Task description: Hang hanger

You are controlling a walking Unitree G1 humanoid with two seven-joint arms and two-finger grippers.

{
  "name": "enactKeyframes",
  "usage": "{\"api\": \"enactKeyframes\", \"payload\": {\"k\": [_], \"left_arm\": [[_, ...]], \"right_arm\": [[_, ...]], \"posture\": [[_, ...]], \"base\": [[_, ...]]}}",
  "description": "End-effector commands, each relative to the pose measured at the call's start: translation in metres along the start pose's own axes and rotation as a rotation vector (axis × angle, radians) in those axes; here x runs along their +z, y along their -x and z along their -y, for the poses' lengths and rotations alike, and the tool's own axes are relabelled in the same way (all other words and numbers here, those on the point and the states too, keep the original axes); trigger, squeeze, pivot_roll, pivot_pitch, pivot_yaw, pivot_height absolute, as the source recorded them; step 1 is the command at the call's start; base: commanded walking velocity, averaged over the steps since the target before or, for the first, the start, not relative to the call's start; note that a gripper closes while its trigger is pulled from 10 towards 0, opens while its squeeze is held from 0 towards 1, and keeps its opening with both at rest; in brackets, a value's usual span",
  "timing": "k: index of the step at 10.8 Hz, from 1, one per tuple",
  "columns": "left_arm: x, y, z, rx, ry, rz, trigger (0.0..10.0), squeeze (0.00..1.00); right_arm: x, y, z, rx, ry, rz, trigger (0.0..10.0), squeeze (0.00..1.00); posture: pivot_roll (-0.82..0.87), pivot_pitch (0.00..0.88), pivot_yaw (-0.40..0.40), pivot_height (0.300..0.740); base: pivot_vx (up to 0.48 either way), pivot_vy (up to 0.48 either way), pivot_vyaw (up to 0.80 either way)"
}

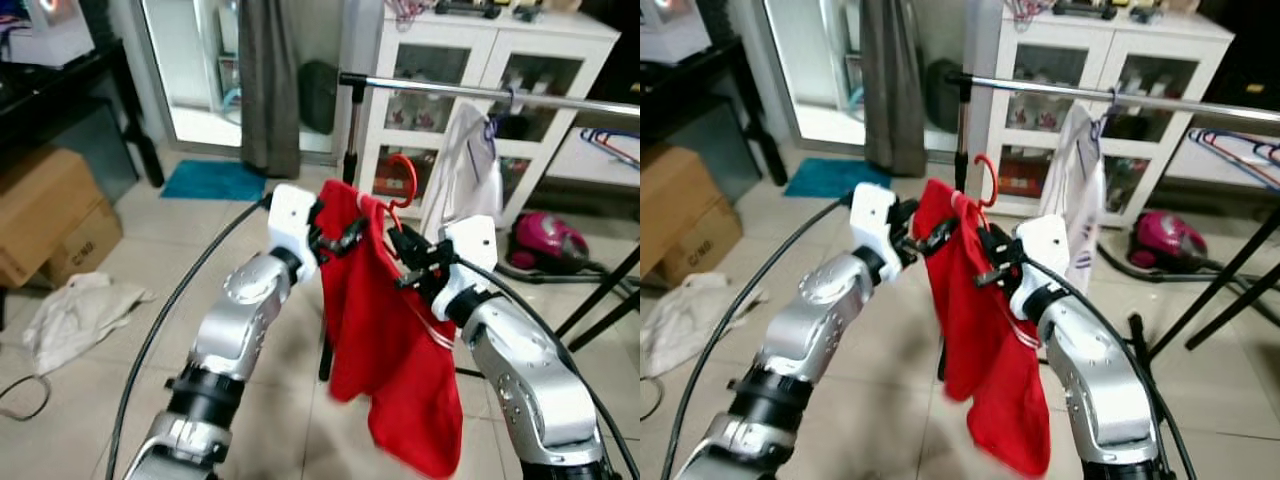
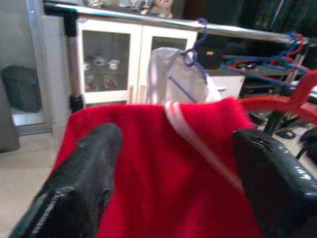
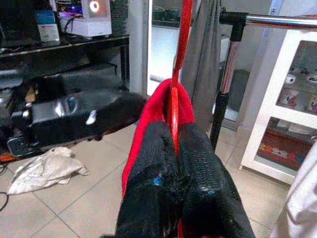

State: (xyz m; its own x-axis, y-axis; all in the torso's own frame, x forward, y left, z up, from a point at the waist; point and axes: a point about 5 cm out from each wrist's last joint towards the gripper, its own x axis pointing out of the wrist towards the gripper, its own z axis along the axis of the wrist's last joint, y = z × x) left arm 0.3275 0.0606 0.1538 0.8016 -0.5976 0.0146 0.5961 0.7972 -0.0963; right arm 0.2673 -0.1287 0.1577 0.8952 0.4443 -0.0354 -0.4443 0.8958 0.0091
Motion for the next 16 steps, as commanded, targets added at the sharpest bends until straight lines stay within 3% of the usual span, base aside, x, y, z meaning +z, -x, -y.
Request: {"api": "enactKeyframes", "payload": {"k": [1,2,3,4,5,8,9,10,11,12,13,16], "left_arm": [[0.002,-0.006,0.004,-0.028,-0.018,0.005,0.0,0.00],[0.002,-0.010,0.006,-0.047,-0.009,0.009,0.9,0.00],[0.002,-0.011,0.007,-0.056,-0.007,0.012,0.9,0.00],[0.006,-0.014,0.012,-0.108,0.003,0.022,7.1,0.00],[0.007,-0.014,0.014,-0.117,-0.002,0.023,10.0,0.00],[0.004,-0.014,0.024,-0.209,0.029,0.022,10.0,0.00],[-0.003,-0.017,0.016,-0.131,-0.006,-0.027,10.0,0.00],[-0.004,-0.019,0.007,-0.061,-0.010,-0.040,8.1,0.00],[-0.002,-0.020,0.001,-0.025,-0.007,-0.035,3.4,0.00],[-0.001,-0.021,-0.003,-0.019,0.001,-0.033,1.2,0.00],[-0.003,-0.024,-0.006,-0.008,0.005,-0.039,0.0,0.00],[-0.005,-0.028,-0.009,-0.017,-0.007,-0.067,0.0,0.00]], "right_arm": [[0.016,-0.001,-0.001,0.013,0.018,0.061,10.0,0.00],[0.017,-0.002,-0.003,0.018,0.017,0.061,10.0,0.00],[0.017,-0.002,-0.003,0.020,0.016,0.061,10.0,0.00],[0.016,-0.002,-0.004,0.021,0.016,0.054,10.0,0.00],[0.016,-0.002,-0.004,0.021,0.016,0.052,10.0,0.00],[0.013,-0.002,-0.005,0.031,0.022,0.033,10.0,0.00],[0.014,-0.003,-0.006,0.036,0.022,0.035,10.0,0.00],[0.016,-0.003,-0.006,0.041,0.025,0.040,10.0,0.00],[0.018,-0.003,-0.007,0.050,0.025,0.051,10.0,0.00],[0.020,-0.003,-0.008,0.061,0.025,0.059,10.0,0.00],[0.022,-0.003,-0.009,0.073,0.026,0.063,10.0,0.00],[0.023,-0.003,-0.011,0.094,0.037,0.066,10.0,0.00]], "posture": [[0.07,0.000,-0.012,0.740],[0.07,0.000,-0.012,0.740],[0.07,0.000,-0.012,0.740],[0.07,0.000,-0.010,0.740],[0.07,0.000,-0.010,0.740],[0.06,0.000,-0.011,0.740],[0.06,0.000,-0.011,0.740],[0.06,0.000,-0.011,0.740],[0.06,0.000,-0.012,0.740],[0.06,0.000,-0.013,0.740],[0.05,0.000,-0.014,0.740],[0.05,0.000,-0.016,0.740]], "base": [[0.000,0.000,0.00],[0.000,0.000,0.00],[0.000,0.000,0.00],[0.000,0.000,0.00],[0.000,0.000,0.00],[0.000,0.000,0.00],[0.000,0.000,0.00],[0.000,0.000,0.00],[0.000,0.000,0.00],[0.000,0.000,0.00],[0.000,0.000,0.00],[0.000,0.000,0.00]]}}
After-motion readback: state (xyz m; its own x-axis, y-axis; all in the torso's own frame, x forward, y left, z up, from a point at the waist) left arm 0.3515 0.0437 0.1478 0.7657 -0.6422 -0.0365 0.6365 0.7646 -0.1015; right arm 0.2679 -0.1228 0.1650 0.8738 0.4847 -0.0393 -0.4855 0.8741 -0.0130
